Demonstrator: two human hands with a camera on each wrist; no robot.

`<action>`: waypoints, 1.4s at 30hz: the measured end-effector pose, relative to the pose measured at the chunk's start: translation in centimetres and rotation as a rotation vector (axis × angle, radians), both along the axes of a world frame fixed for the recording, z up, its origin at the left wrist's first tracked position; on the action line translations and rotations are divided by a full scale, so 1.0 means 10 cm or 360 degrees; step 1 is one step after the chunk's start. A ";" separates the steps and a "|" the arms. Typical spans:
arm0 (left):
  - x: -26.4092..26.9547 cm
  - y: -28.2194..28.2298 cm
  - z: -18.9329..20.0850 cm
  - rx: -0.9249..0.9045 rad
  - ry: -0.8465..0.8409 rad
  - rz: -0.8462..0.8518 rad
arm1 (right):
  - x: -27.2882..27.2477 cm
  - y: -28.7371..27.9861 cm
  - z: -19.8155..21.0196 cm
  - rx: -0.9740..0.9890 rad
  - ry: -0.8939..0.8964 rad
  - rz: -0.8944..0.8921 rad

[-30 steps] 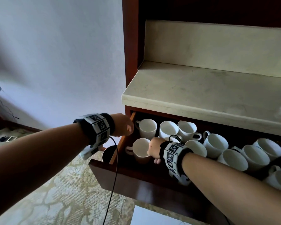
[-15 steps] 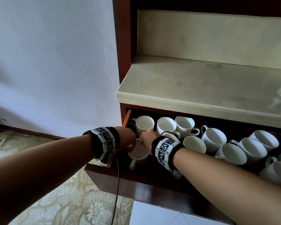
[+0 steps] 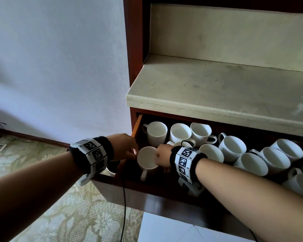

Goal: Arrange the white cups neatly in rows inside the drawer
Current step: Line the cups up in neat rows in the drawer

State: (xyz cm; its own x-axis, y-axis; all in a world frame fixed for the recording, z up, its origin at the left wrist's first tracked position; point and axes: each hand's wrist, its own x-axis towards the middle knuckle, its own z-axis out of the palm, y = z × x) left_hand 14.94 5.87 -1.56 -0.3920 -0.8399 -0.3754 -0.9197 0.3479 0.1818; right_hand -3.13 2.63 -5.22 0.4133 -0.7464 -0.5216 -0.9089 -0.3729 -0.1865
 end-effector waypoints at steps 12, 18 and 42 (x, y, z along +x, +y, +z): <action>0.13 0.16 -0.08 0.0062 0.0147 0.0056 | 0.15 0.07 0.03 0.0149 -0.0087 -0.0122; 0.10 0.15 -0.07 0.0082 0.0088 0.0037 | 0.16 0.09 0.00 0.0229 -0.0132 -0.0186; -0.01 0.17 -0.04 0.0144 -0.0161 0.0019 | -0.08 0.00 0.22 0.0016 -0.0355 -0.0038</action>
